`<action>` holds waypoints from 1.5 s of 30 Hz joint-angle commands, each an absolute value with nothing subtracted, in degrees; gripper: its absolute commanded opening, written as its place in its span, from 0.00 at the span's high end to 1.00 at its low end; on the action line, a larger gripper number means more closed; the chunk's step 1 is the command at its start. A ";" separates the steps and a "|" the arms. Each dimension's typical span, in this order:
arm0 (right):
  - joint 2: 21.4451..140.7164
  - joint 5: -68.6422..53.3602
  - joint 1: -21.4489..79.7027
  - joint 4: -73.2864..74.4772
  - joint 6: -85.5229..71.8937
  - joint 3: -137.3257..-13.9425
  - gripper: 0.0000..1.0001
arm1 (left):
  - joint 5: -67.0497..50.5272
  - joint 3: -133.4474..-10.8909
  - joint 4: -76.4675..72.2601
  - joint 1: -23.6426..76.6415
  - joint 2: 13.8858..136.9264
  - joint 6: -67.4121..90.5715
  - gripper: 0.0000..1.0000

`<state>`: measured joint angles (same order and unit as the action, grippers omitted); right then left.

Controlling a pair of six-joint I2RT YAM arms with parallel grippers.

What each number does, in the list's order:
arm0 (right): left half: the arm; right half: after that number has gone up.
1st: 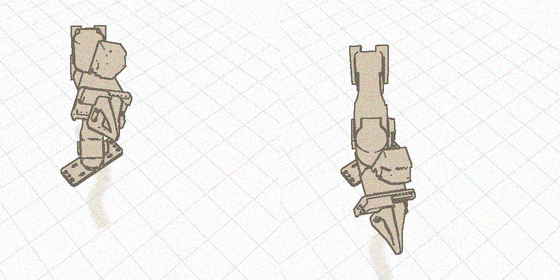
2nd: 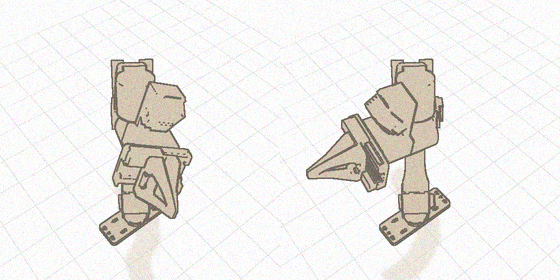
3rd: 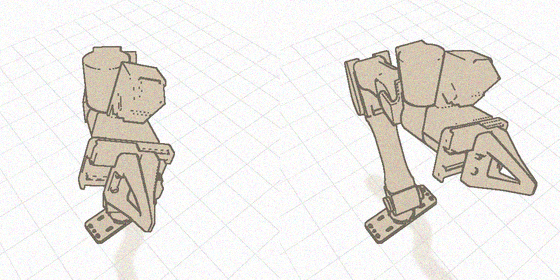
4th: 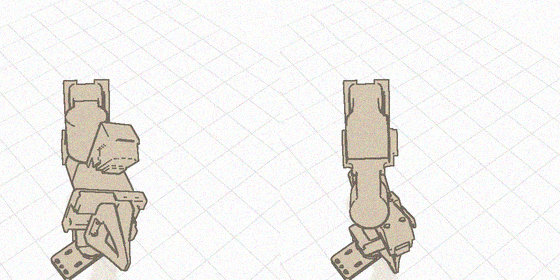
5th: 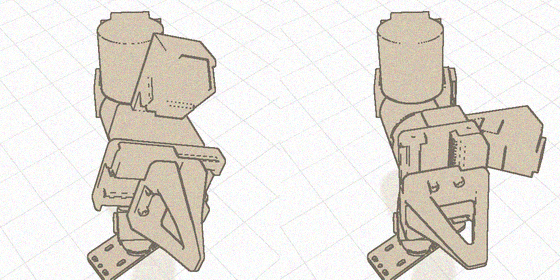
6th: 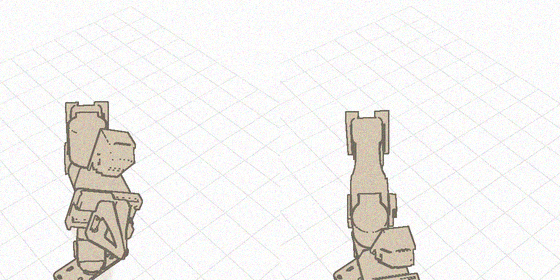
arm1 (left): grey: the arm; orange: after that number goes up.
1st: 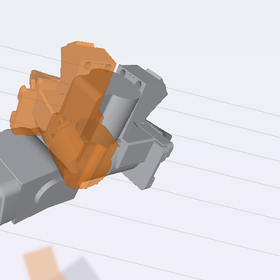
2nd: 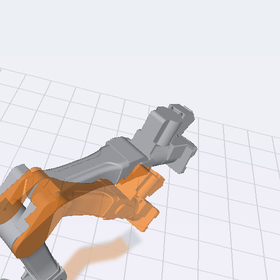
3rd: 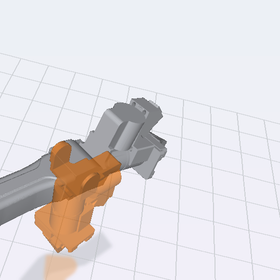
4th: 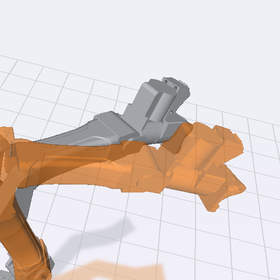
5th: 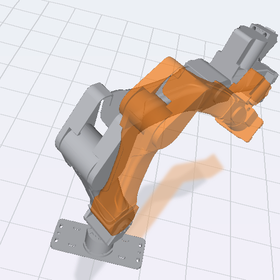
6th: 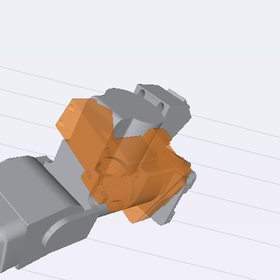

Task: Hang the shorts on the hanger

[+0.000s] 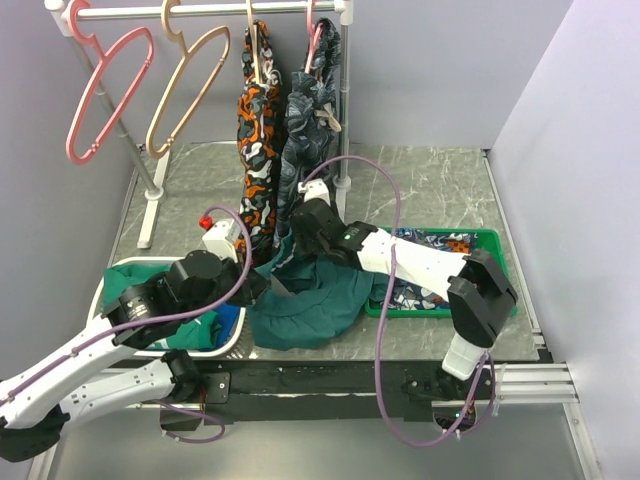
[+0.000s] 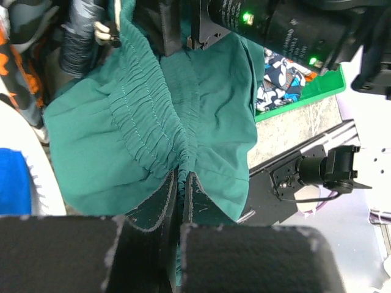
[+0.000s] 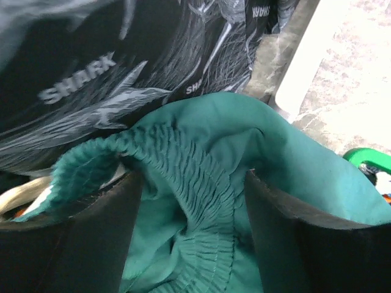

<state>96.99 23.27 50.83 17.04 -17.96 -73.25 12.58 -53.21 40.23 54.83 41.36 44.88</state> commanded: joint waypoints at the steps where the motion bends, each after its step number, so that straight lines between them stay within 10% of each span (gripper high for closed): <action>1: 98.17 24.60 49.48 17.48 -18.80 -75.50 0.35 | 15.55 -57.30 41.65 54.76 39.55 45.35 0.99; 7: 92.04 29.26 44.58 26.26 -24.16 -72.34 1.00 | 25.82 -60.55 46.84 54.76 37.09 46.58 0.99; 17: 71.98 18.73 36.39 46.48 -21.98 -97.53 1.00 | 50.70 -67.13 42.66 53.97 43.59 35.90 0.99; 25: 78.40 15.47 34.89 64.41 -23.29 -126.45 0.99 | 39.56 -83.74 36.99 43.43 54.04 23.38 0.99; 36: 62.23 9.86 33.40 49.33 -29.35 -68.53 0.94 | 11.90 -61.21 33.59 37.44 47.66 31.98 0.99; 45: 70.05 10.81 33.31 45.80 -29.80 -61.43 0.91 | 4.05 -42.36 22.32 37.44 45.87 37.88 0.90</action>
<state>71.18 6.52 34.46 48.49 -29.61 -59.29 5.67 -41.47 29.34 38.52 47.83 36.40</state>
